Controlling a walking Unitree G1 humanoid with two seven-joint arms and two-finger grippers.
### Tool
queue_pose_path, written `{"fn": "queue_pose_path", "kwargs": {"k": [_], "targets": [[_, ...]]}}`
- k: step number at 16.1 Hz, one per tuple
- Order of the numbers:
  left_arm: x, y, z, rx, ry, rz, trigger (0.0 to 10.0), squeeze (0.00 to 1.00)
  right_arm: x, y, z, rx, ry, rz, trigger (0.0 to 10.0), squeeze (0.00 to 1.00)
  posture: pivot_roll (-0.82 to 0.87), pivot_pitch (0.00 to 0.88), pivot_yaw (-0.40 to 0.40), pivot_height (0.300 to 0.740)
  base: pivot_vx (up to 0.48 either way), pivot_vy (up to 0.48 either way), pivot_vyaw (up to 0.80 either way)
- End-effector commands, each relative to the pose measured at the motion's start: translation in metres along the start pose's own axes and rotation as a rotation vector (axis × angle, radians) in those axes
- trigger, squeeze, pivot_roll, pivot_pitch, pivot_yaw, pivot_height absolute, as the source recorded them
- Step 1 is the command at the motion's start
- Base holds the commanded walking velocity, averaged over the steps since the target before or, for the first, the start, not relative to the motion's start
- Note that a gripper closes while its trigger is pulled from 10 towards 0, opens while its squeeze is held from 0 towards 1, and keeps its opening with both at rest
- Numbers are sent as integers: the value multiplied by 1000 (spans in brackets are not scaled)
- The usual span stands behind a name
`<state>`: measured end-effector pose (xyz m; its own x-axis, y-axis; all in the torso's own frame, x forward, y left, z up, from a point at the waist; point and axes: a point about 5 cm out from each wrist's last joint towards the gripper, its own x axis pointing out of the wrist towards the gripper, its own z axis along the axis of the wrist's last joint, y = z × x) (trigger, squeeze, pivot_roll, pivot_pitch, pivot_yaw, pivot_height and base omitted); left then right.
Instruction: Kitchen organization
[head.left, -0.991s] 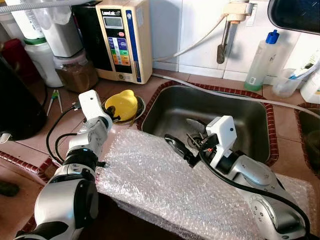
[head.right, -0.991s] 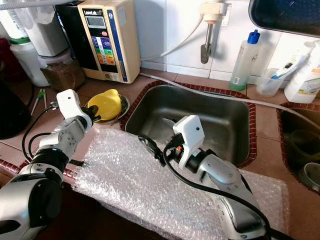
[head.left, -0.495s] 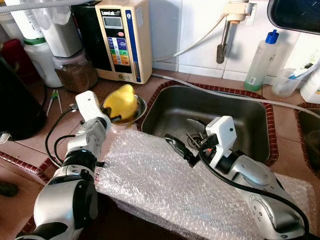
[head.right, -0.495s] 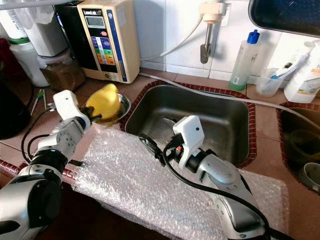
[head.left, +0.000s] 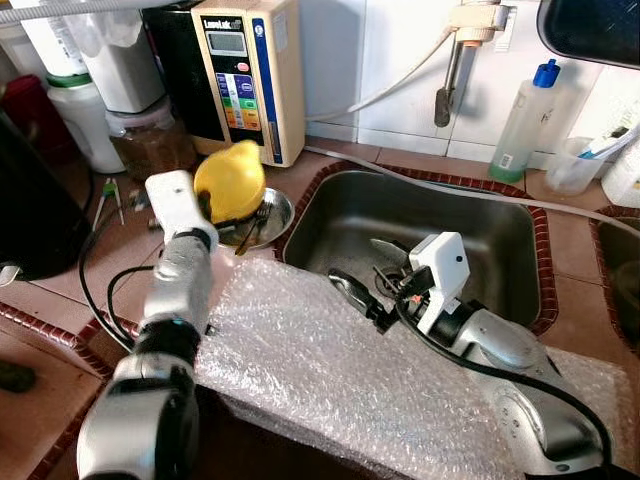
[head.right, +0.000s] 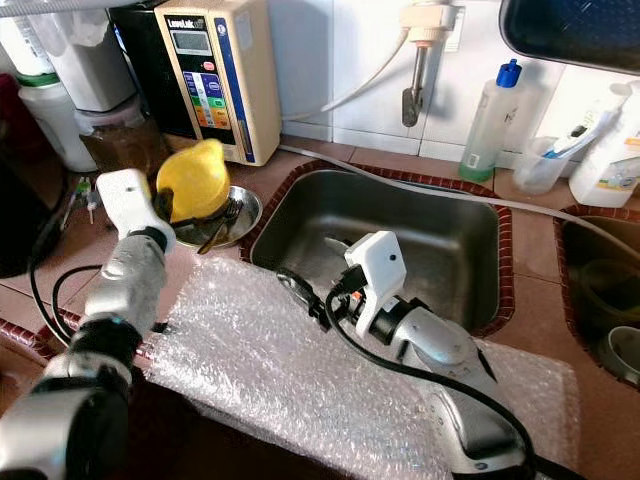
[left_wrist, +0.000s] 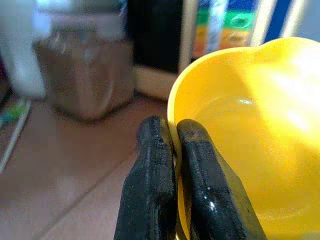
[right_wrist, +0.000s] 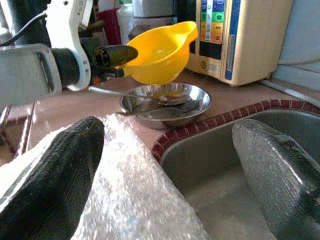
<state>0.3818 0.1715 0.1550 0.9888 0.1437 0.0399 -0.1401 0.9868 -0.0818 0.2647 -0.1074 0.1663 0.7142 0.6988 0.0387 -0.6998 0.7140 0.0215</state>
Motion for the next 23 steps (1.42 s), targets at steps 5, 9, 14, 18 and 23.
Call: {"fn": "queue_pose_path", "kwargs": {"k": [5, 9, 14, 18, 23], "targets": [[-16, -42, 11, 70, -172, -161, 0, 0, 6, -13, 8, 37, -95, -180, 10000, 0, -146, 0, 76, 740, 0, 0, 0], [-30, -75, 8, 118, -213, -287, 0, 0, 11, -20, 14, 127, -171, -275, 10000, 0, -150, 0, 86, 740, 0, 0, 0], [-49, -99, 7, 103, -255, -416, 0, 0, 18, -32, 17, 211, -229, -386, 10000, 0, -142, 0, 90, 740, 0, 0, 0], [-56, -109, 12, 85, -299, -489, 0, 0, 25, -41, 15, 236, -234, -468, 10000, 0, -141, 0, 89, 740, 0, 0, 0], [-61, -118, 16, 68, -326, -553, 0, 0, 30, -55, 9, 287, -212, -539, 0, 0, -152, 0, 89, 740, 0, 0, 0]]}}
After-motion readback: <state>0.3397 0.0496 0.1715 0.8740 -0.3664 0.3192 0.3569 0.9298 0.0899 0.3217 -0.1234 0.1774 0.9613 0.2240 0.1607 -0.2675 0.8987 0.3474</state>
